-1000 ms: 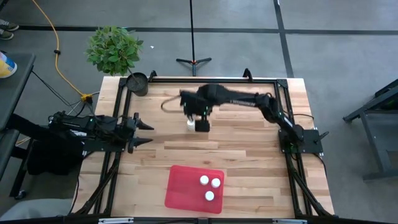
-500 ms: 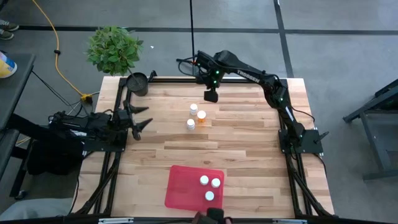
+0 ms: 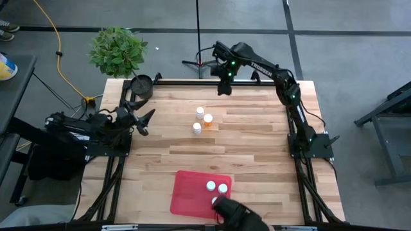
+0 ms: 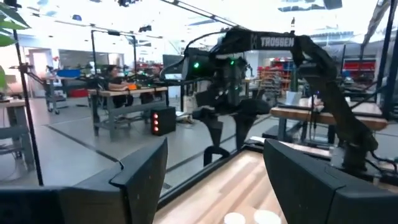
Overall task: Pick and place pill bottles into a basket
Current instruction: Put the white pill bottle into the red bin
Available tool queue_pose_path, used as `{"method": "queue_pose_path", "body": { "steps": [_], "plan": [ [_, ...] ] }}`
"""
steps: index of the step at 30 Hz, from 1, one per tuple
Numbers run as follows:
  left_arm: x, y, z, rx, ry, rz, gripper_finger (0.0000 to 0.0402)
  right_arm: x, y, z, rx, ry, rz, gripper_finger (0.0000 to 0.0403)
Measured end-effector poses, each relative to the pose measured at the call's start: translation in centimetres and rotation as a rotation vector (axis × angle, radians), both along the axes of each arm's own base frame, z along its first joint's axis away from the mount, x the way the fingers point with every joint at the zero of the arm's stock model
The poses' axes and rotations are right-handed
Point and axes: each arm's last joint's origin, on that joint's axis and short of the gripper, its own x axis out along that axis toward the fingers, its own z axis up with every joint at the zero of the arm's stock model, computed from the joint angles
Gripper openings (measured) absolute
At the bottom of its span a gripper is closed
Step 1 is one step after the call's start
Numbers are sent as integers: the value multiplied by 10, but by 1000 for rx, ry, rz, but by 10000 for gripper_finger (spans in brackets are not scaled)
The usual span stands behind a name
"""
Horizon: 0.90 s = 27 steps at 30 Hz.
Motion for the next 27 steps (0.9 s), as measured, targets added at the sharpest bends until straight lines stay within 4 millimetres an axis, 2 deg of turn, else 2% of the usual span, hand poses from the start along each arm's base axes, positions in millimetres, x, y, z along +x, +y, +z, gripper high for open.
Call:
{"method": "queue_pose_path", "body": {
  "steps": [6,15,27],
  "plan": [
    [13,-3,-7,-117,-14,-58,298,-11,-18,-6,-5,-18,-37,291],
    [27,-7,-17,-135,72,-96,298,-32,-42,-6,-3,-31,-92,291],
    [27,-7,-10,-142,-7,-78,298,-39,-47,-6,0,-13,-94,291]
  ]
}}
